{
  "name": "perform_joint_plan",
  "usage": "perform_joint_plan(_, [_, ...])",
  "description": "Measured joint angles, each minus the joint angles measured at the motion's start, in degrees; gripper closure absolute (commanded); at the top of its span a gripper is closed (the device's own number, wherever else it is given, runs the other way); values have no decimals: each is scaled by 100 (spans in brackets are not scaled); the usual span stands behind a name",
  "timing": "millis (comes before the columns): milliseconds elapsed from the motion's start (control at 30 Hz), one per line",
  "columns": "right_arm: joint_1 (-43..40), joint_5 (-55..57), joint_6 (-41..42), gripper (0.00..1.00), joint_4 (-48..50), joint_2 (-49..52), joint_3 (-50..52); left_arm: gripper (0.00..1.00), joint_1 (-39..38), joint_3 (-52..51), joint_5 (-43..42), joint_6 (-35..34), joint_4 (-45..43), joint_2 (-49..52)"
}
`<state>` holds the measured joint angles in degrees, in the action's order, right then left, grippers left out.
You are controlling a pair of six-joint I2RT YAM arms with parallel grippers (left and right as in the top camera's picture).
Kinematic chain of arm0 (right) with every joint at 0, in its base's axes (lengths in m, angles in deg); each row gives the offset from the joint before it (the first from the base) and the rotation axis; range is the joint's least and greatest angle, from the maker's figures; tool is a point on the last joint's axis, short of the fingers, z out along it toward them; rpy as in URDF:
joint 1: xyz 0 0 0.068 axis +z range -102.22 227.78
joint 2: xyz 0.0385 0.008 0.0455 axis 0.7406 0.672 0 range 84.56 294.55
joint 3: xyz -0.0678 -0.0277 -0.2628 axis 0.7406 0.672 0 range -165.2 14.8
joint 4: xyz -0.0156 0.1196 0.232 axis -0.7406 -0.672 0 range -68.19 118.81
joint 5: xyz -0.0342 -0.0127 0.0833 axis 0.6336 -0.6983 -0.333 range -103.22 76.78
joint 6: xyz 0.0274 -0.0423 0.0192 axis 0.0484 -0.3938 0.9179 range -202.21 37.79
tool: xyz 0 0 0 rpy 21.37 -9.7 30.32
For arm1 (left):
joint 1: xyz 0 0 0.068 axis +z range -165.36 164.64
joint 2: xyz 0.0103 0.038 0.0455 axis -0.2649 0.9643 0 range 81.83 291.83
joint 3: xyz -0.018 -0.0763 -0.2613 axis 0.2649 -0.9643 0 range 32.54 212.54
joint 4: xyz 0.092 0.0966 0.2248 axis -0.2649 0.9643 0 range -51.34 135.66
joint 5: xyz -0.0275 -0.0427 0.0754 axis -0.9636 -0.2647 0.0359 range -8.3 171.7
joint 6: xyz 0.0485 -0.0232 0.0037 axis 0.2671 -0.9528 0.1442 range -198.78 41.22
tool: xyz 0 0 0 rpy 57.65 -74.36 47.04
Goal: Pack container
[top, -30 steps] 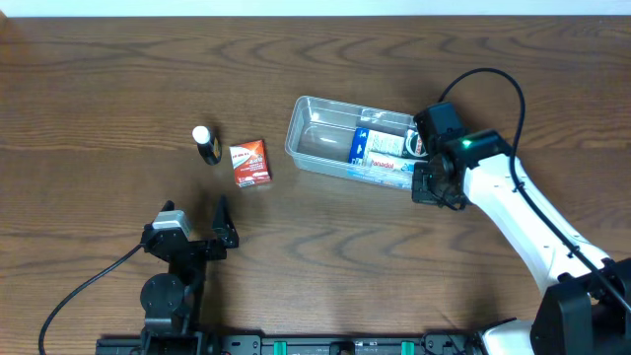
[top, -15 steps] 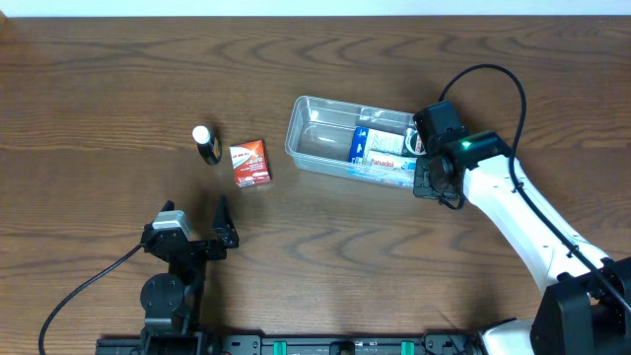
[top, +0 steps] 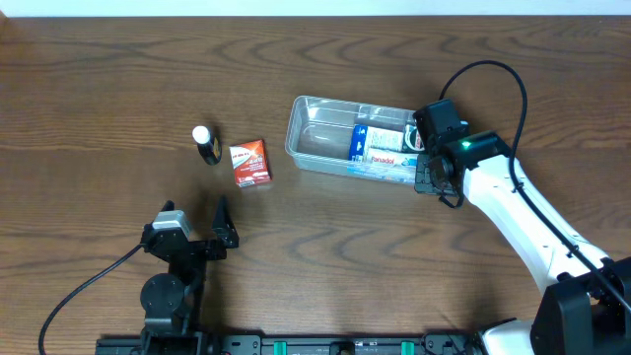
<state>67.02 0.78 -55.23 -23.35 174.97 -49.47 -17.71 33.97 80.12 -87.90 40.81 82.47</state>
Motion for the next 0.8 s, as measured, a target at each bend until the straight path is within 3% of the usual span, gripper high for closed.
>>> perform_joint_plan(800, [-365, 79, -160, 99, 345, -7, 0, 2, 0, 0, 0, 0, -2, 0])
